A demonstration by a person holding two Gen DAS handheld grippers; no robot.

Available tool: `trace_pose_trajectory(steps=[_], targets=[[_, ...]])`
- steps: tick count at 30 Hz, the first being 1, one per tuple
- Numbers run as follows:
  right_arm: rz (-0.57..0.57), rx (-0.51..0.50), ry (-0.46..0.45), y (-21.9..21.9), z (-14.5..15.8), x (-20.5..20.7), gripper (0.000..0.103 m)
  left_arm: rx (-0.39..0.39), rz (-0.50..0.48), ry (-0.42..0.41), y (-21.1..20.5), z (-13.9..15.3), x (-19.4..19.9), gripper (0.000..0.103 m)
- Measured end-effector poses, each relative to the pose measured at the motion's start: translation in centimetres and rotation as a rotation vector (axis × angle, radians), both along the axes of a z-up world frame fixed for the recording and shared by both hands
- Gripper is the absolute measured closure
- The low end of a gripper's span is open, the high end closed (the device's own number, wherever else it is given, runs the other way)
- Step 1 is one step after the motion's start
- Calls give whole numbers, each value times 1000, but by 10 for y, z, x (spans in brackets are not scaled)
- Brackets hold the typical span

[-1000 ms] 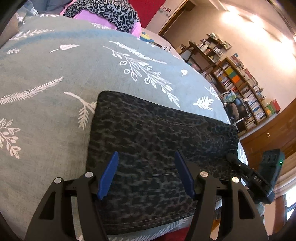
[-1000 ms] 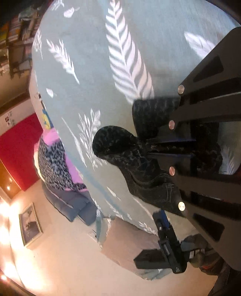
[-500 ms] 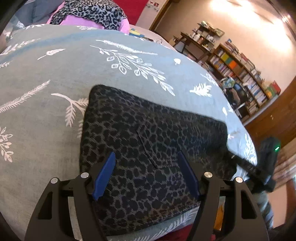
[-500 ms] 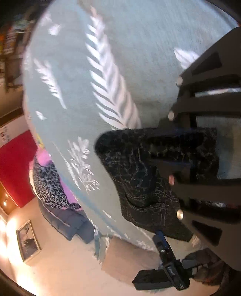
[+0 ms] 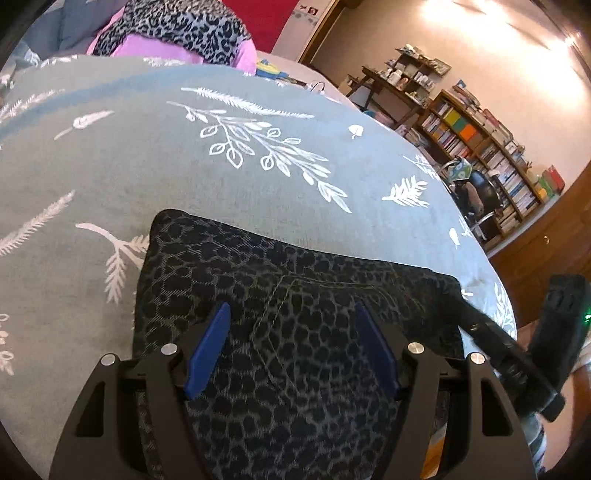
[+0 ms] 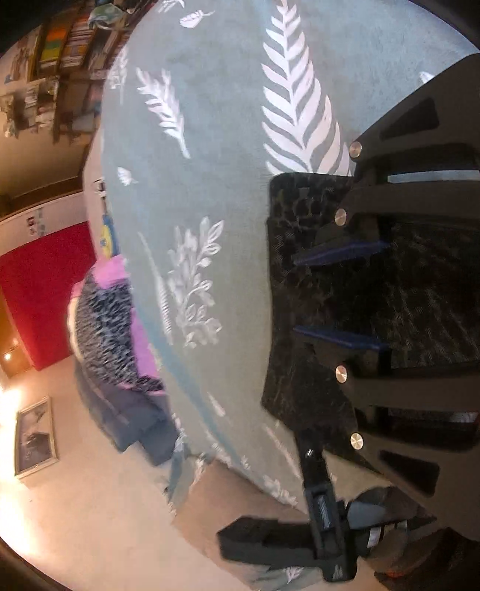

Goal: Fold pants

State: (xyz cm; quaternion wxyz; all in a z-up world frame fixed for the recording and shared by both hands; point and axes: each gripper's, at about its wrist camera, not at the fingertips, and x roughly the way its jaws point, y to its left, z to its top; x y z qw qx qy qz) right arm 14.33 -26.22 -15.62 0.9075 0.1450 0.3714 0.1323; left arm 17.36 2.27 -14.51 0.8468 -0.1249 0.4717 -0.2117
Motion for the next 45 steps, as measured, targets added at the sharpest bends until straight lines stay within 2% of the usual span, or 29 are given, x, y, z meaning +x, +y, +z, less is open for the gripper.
trace_pose_trajectory(steps=[4, 7, 10, 13, 18, 20, 23, 28, 32, 39, 45], targets=[[-29, 43, 78, -13, -35, 13, 68, -11, 3, 14, 2, -15, 7, 34], [-25, 64, 73, -16, -50, 14, 68, 3, -18, -18, -2, -22, 5, 30], [-14, 12, 54, -10, -51, 13, 68, 45, -58, -66, -11, -24, -2, 22], [-11, 10, 58, -10, -51, 13, 68, 87, -75, -87, -16, -24, -6, 22], [-16, 10, 57, -11, -33, 3, 63, 71, -38, -66, -7, -16, -14, 22], [-5, -6, 10, -9, -18, -12, 55, 57, -5, -55, 3, -11, -24, 21], [5, -78, -33, -5, -6, -38, 54, 53, 22, -63, 17, -8, -42, 20], [22, -149, 2, 2, -16, -65, 54, 88, 23, -92, 24, -7, -64, 20], [39, -224, 0, 8, -30, -72, 54, 115, 14, -101, 23, -16, -71, 20], [51, -191, -4, 0, -46, -67, 53, 164, -6, -120, 14, -23, -71, 16], [48, -177, 6, -2, -45, -67, 52, 150, 8, -93, 14, -17, -65, 16]])
